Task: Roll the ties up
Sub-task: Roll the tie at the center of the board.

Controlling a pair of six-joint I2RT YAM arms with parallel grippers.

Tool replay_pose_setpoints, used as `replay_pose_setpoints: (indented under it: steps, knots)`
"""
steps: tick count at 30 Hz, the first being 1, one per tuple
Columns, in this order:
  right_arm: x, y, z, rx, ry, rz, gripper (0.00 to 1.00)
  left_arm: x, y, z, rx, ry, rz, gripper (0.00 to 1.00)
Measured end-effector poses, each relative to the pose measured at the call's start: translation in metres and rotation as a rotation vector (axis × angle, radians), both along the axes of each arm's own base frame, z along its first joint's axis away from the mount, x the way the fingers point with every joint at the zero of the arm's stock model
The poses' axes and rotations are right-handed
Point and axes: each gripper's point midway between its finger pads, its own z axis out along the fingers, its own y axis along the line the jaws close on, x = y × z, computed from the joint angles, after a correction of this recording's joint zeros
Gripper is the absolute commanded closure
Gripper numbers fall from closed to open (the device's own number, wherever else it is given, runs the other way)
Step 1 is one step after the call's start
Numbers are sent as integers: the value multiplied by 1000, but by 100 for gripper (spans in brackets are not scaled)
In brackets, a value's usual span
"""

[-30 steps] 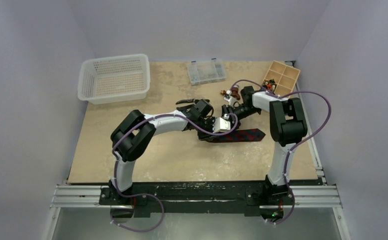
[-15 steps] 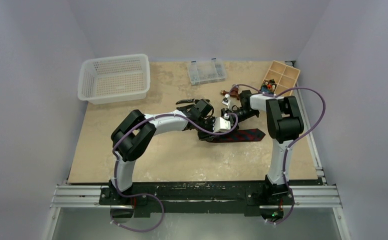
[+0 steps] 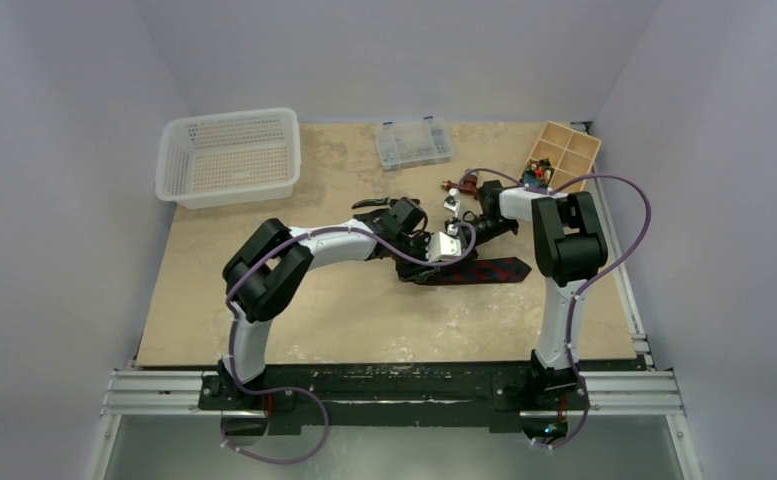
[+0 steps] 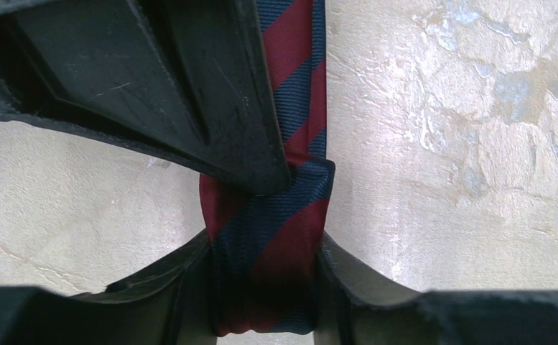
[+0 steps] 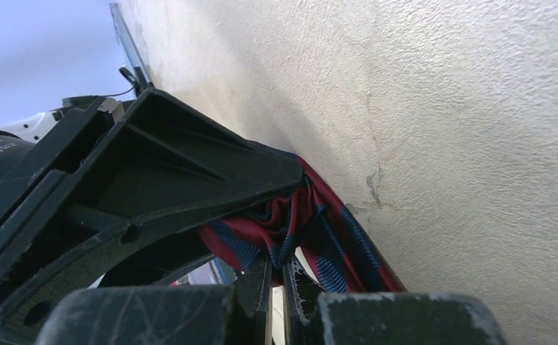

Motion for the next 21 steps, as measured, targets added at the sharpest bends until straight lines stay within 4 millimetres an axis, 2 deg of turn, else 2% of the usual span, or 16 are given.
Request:
replay_pose_setpoints:
  steps: [1,3,4,12,21]
  knots:
    - [1,-1,-1,-11,-2,1,100,0,0,0,-5,6,6,51]
    - [2,-2,-3,-38,-8,5,100,1,-1,0,-18,26,19,14]
    - [2,-4,-6,-59,-11,7,100,2,-1,0,-31,37,24,8]
    - [5,-17,-19,-186,-29,14,100,-3,-6,5,-154,115,8,2]
    - [5,-17,-20,-227,-37,25,100,3,-18,8,-335,160,71,0]
